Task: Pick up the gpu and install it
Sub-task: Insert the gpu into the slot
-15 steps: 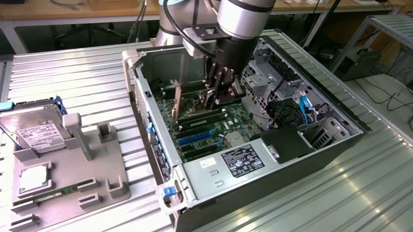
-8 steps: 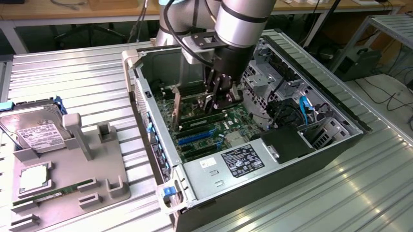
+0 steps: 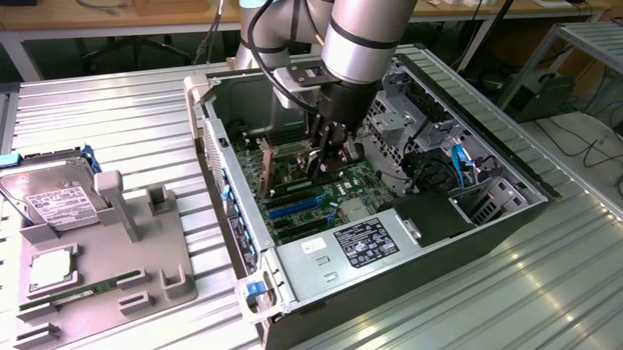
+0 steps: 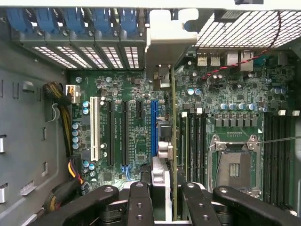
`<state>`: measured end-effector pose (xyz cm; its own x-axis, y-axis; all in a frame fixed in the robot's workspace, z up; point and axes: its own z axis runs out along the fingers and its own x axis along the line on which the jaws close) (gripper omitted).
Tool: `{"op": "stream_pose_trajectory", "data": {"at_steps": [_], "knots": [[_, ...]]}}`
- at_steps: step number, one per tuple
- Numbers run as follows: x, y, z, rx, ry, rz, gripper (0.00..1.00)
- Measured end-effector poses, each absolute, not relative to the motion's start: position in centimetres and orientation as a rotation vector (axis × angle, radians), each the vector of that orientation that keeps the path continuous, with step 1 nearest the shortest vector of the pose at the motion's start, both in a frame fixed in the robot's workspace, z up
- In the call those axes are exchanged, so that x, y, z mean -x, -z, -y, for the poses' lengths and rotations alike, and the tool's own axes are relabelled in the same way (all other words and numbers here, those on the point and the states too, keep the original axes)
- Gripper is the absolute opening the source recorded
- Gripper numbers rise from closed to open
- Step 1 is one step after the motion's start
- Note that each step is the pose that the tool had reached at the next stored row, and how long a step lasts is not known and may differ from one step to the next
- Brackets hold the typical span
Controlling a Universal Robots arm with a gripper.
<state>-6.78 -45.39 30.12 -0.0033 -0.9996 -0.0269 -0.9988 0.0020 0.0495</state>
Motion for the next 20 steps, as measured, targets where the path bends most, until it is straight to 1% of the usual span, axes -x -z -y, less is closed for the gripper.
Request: {"op": "stream_pose_trajectory", "data": {"at_steps": [3, 7, 20], "knots": [[6.8, -29.9, 45.4, -2.209, 0.078, 2.217, 0.29], [6.8, -29.7, 45.4, -2.221, 0.055, 2.228, 0.29], [7.2, -28.6, 45.4, -2.220, 0.054, 2.230, 0.29]]}}
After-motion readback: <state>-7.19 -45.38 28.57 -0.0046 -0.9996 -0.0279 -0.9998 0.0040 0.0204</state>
